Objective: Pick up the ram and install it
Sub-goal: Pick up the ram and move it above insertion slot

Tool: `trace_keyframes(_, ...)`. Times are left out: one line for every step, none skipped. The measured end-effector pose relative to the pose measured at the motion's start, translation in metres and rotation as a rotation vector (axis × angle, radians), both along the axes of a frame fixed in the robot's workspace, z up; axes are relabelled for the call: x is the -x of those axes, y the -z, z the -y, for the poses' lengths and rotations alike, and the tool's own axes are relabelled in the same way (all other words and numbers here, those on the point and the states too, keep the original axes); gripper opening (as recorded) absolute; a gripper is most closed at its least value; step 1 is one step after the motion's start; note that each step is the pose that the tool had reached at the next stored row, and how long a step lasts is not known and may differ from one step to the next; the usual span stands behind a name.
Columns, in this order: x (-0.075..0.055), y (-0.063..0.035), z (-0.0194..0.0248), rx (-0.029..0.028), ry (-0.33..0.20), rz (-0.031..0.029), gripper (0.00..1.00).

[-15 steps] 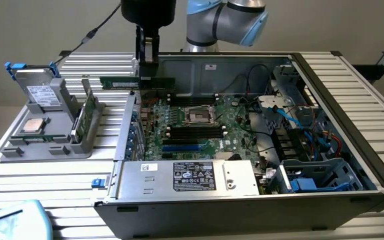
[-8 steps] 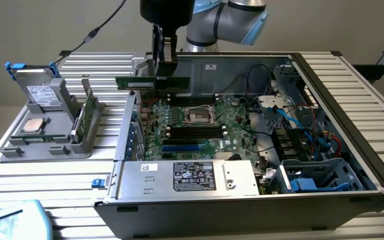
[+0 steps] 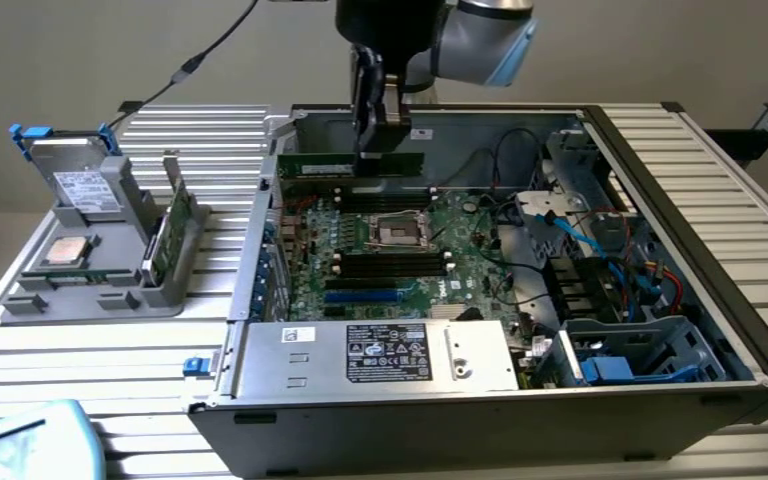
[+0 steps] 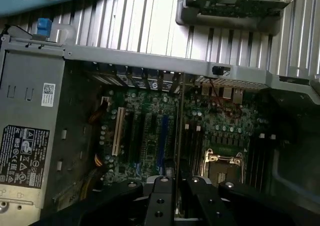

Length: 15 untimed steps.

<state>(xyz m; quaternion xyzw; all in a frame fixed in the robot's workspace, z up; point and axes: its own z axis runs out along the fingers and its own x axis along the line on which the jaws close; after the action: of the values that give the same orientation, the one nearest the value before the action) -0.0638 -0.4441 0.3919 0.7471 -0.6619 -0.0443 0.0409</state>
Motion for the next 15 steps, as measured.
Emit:
trace_keyframes(-0.004, 0.0, 0.0, -0.0004, 0.0, 0.0025, 0.14)
trace_keyframes(-0.007, 0.0, 0.0, -0.0008, 0.0, 0.005, 0.14)
trace_keyframes(-0.01, 0.0, -0.0001, -0.0012, 0.0, 0.0077, 0.14)
trace_keyframes(-0.014, 0.0, -0.0001, -0.0016, 0.0, 0.0104, 0.14)
trace_keyframes(-0.017, 0.0001, -0.0003, -0.002, 0.0, 0.0132, 0.14)
trace_keyframes(-0.02, 0.0001, -0.0005, -0.0022, 0.0, 0.0158, 0.14)
trace_keyframes(-0.022, 0.0002, -0.0009, -0.0023, 0.0, 0.0181, 0.14)
trace_keyframes(-0.025, 0.0003, -0.0014, -0.0023, 0.0, 0.0202, 0.14)
trace_keyframes(-0.027, 0.0005, -0.0019, -0.0024, 0.0, 0.0216, 0.14)
trace_keyframes(-0.03, 0.0009, -0.0023, -0.0025, 0.0, 0.0223, 0.14)
trace_keyframes(-0.032, 0.0013, -0.0028, -0.0026, 0.0, 0.0228, 0.14)
trace_keyframes(-0.034, 0.0019, -0.0031, -0.0034, 0.0, 0.0232, 0.14)
trace_keyframes(-0.036, 0.0026, -0.0033, -0.0045, 0.001, 0.0233, 0.14)
trace_keyframes(-0.038, 0.0032, -0.0034, -0.0061, 0.002, 0.0233, 0.14)
trace_keyframes(-0.04, 0.004, -0.0035, -0.008, 0.003, 0.0232, 0.14)
